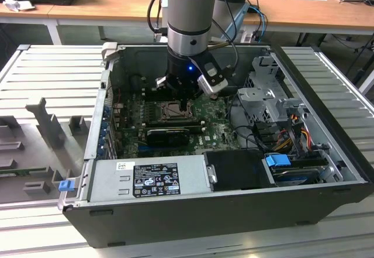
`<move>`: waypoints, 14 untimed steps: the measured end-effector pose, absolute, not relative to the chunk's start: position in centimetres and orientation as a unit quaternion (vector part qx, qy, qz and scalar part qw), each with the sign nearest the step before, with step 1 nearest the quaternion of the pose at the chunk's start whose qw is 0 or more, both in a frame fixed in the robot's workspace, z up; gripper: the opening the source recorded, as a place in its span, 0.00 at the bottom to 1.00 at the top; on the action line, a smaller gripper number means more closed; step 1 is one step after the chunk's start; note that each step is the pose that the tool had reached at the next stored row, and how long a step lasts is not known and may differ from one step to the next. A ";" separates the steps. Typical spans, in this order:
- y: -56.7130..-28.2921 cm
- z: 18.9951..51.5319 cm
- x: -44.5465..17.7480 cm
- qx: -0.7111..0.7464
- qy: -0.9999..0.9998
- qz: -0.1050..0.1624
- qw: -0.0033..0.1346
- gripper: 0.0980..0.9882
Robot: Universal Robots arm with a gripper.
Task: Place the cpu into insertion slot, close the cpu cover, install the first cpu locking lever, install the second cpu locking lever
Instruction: 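Install the second cpu locking lever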
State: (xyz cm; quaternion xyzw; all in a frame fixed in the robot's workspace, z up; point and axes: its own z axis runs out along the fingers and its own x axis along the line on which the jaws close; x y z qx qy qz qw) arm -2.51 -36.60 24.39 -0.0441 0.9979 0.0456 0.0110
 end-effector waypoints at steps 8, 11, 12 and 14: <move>-36.8 24.3 -2.6 -0.044 0.998 0.046 0.011 0.01; -36.9 24.2 -2.6 -0.044 0.998 0.046 0.011 0.01; -36.9 24.2 -2.6 -0.044 0.998 0.046 0.011 0.01; -36.9 24.1 -2.8 -0.044 0.998 0.046 0.011 0.01</move>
